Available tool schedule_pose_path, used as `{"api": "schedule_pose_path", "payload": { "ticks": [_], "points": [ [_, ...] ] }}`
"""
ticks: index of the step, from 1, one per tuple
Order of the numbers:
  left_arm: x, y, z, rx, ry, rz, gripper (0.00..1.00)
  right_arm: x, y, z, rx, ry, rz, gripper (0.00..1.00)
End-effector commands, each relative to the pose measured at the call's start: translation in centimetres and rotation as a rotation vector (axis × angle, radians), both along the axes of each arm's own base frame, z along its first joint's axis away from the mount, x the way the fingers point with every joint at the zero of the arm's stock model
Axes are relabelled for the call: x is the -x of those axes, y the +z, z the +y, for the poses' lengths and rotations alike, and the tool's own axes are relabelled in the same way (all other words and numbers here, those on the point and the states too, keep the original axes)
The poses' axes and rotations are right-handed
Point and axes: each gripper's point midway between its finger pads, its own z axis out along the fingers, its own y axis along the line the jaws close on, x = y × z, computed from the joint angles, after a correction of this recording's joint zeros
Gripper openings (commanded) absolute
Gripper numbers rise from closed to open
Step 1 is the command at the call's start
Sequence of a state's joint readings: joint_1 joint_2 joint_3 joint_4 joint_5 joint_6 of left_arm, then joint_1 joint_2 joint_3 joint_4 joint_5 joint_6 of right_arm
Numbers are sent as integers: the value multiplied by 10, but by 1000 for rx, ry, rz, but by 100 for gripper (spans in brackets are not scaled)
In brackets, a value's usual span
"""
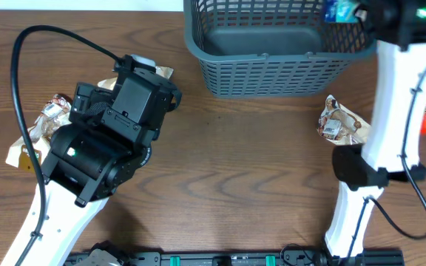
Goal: Pack container
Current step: 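Carry the blue package into the basket and open the right gripper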
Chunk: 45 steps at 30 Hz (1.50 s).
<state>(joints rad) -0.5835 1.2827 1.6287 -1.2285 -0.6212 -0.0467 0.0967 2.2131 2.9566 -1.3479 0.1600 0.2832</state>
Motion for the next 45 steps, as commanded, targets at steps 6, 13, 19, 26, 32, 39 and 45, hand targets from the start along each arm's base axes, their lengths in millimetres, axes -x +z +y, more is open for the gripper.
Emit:
{"api": "schedule_pose_path", "payload": {
  "ticks": [6,13,19,26,32,39,45],
  "points": [
    [2,2,6,-28,9,8,99,-37,-74,-16,117,-25,146,1],
    [2,3,6,-27,10,7,99,-55,-132,-13,127,-11,257,1],
    [2,3,6,-27,10,7,98,-60,-182,-13,140,-3,366,1],
    [2,3,6,-28,10,7,99,-63,-199,-13,143,-2,397,22],
    [2,3,6,-27,10,8,98,-64,-199,-17,154,7,396,47],
    [2,3,6,-27,10,7,99,-63,-199,-11,157,75,405,61],
    [2,3,6,-27,10,7,99,-62,-182,-11,154,75,368,63]
  ]
}}
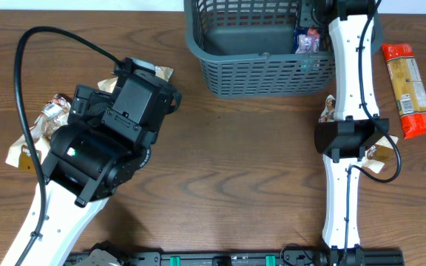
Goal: Pack container
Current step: 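Carry the blue package into the basket and open the right gripper, then move right gripper to the orange pasta package and grasp it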
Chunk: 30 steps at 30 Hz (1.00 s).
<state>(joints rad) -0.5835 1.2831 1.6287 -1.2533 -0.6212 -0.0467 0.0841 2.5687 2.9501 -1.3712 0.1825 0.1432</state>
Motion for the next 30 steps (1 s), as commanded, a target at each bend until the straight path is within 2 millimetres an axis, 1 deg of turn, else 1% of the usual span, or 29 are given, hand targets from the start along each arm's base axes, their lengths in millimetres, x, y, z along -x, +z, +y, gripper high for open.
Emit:
{"api": "schedule_pose_path", "payload": {
  "ticks": [1,3,4,7,9,11,12,13,15,16,17,19,20,21,23,25,26,27,29,30],
  "points": [
    [-1,6,4,-14,10,-14,99,1,20,-6,2,8,-43,62],
    [-1,6,4,-14,10,-14,99,0,41,-6,3,14,-92,67],
    [-1,6,4,-14,10,-14,99,1,56,-6,5,18,-128,70],
    [-1,6,3,-13,9,-14,99,10,107,-9,5,22,-241,74],
    [-1,6,3,-13,9,-14,99,23,148,-15,5,15,-324,76],
    [-1,6,4,-14,10,-14,98,44,191,-24,10,3,-405,77],
    [-1,6,3,-13,9,-14,99,55,208,-30,16,-12,-434,78],
    [-1,6,3,-13,9,-14,99,71,229,-40,29,-38,-468,78],
    [-1,6,3,-13,9,-14,99,103,259,-61,51,-105,-512,79],
    [-1,6,3,-13,9,-14,99,122,271,-73,51,-154,-527,79],
    [-1,6,3,-13,9,-14,99,141,281,-84,44,-199,-539,82],
    [-1,6,3,-13,9,-14,99,173,292,-102,21,-277,-547,95],
    [-1,6,3,-13,9,-14,99,191,294,-112,6,-326,-543,99],
    [-1,6,3,-13,9,-14,99,208,295,-120,-3,-368,-535,99],
    [-1,6,3,-13,9,-14,98,236,295,-133,2,-421,-512,99],
    [-1,6,3,-13,9,-14,99,255,294,-139,10,-449,-489,99],
    [-1,6,3,-13,9,-14,99,263,292,-140,10,-456,-473,99],
    [-1,6,3,-13,9,-14,99,266,291,-138,6,-452,-467,99],
    [-1,6,3,-13,9,-14,99,264,292,-128,11,-360,-456,99],
    [-1,6,3,-13,9,-14,99,263,293,-127,20,-337,-454,99]
  ]
}}
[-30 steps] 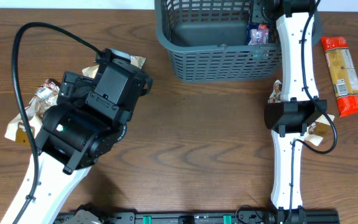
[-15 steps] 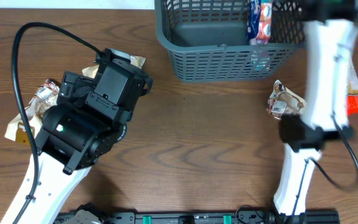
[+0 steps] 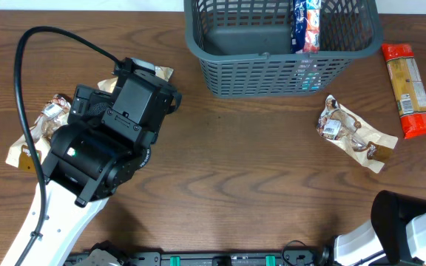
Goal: Pack container
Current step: 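Move right gripper to the orange pasta package and grasp it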
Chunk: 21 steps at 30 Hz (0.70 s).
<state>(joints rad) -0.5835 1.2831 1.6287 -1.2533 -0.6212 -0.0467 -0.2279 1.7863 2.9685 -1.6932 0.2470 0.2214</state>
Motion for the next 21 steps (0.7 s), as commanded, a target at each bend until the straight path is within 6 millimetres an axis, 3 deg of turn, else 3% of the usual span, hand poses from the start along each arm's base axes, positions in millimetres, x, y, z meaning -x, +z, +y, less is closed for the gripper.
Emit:
{"api": "schedule_pose_path", "payload": {
  "ticks": [1,7,11,14,16,18,21],
  "points": [
    [-1,6,3,-13,9,-14,99,-11,-10,3,12,60,50,99],
    [-1,5,3,-8,10,-13,99,-9,-29,-44,-72,-269,42,99],
    [-1,5,3,-8,10,-13,98,-17,-57,-83,-132,-456,75,99],
    [-1,5,3,-9,11,-13,99,-51,-84,-95,-46,-286,226,99],
    [-1,5,3,-9,10,-13,99,-83,-116,-82,35,31,390,99],
    [-1,5,3,-9,10,-13,99,-98,-147,-73,74,256,509,99],
    [-1,5,3,-9,10,-13,99,-112,-182,-91,48,273,576,99]
  ]
}}
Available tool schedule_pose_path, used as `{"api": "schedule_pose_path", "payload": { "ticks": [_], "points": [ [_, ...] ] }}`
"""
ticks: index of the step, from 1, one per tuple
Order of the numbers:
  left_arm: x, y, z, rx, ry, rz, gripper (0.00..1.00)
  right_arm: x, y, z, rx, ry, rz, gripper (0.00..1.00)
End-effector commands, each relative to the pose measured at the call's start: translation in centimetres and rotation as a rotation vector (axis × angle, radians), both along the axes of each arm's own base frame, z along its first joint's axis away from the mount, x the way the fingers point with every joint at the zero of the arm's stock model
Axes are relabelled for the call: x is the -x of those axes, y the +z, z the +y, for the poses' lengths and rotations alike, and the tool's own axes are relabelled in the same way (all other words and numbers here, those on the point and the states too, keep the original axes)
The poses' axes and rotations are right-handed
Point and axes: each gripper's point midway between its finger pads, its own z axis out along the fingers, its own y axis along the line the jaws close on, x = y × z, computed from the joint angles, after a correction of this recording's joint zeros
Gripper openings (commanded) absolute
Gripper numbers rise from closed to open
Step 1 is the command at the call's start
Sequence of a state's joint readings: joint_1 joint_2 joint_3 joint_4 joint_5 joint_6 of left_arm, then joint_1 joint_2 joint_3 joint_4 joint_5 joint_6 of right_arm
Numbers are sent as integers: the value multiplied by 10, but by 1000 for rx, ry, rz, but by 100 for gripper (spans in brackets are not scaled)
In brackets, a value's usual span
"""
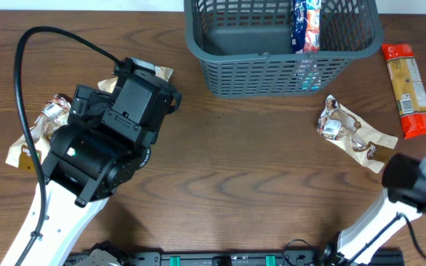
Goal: Pack container
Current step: 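Move right gripper to the orange pasta package and grasp it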
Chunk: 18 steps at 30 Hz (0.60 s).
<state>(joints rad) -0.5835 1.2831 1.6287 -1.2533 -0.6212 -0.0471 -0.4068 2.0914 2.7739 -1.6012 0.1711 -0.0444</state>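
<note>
The grey basket (220,70) stands at the table's far edge, with a blue and red snack packet (305,22) propped against its right wall. A brown snack packet (350,133) lies on the table below the basket's right corner. A red and yellow packet (405,89) lies further right. My left arm (106,144) covers the left side, and its gripper fingers are hidden under the black wrist housing. Brown packets (46,118) show beside that arm, and another packet (160,72) peeks out at its tip. Only the right arm's elbow (413,181) is in view, at the lower right.
A black cable (21,66) loops over the table at the left. A dark part sits at the right edge of the view. Bare brown tabletop (250,162) lies between the two arms.
The right arm's elbow has moved up from the lower right corner to just below the brown packet. The packets, the basket and the left arm have not moved.
The right arm first reached over the basket's far right corner with a blue packet at its tip. Then it was stretched over the basket's right side with the packet inside. Later it was drawn back to the lower right, and the packet stays in the basket.
</note>
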Motion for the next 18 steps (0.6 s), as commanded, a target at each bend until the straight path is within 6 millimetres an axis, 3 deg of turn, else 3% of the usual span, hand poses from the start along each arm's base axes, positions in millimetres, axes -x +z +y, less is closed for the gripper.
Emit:
{"api": "schedule_pose_path", "payload": {
  "ticks": [1,11,18],
  "points": [
    [-1,5,3,-9,10,-13,99,-19,-40,-7,-10,211,111,99],
    [3,2,6,-26,10,13,99,-30,-125,-71,-6,282,294,99],
    [3,2,6,-26,10,12,99,-40,-201,-87,-101,330,381,99]
  ]
}}
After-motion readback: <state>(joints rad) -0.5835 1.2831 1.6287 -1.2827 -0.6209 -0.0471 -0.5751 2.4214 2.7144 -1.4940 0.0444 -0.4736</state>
